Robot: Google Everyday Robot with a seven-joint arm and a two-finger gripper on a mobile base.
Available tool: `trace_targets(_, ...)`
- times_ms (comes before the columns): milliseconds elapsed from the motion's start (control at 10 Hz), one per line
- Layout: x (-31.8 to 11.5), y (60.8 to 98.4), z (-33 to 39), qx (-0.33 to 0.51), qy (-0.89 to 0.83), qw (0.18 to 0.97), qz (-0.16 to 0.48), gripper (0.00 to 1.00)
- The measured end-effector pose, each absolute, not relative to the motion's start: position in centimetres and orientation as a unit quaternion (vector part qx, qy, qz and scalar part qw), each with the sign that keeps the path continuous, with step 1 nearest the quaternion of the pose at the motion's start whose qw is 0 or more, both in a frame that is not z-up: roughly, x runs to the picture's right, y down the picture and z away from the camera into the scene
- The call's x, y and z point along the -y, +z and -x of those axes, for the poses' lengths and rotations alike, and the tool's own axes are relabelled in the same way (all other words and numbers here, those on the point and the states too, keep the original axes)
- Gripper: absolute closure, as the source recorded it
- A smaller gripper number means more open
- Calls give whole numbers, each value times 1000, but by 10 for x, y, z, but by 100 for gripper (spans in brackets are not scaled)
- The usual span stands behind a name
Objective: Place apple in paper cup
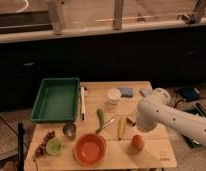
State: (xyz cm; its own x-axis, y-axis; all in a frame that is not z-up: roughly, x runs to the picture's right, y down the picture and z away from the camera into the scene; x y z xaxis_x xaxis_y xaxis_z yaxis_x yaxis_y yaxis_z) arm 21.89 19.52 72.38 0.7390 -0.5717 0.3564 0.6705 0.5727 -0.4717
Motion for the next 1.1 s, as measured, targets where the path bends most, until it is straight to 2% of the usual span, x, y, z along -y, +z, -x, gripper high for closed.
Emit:
trace_targets(100,-190,724,-217,80,-353,883,298,98)
trace_targets(300,-185,729,-220,72,-350,886,296,92)
trace_targets(700,-141,721,-194,61,-368,883,286,95)
trace_targets(1100,-126,723,-183,53,-389,878,275,95)
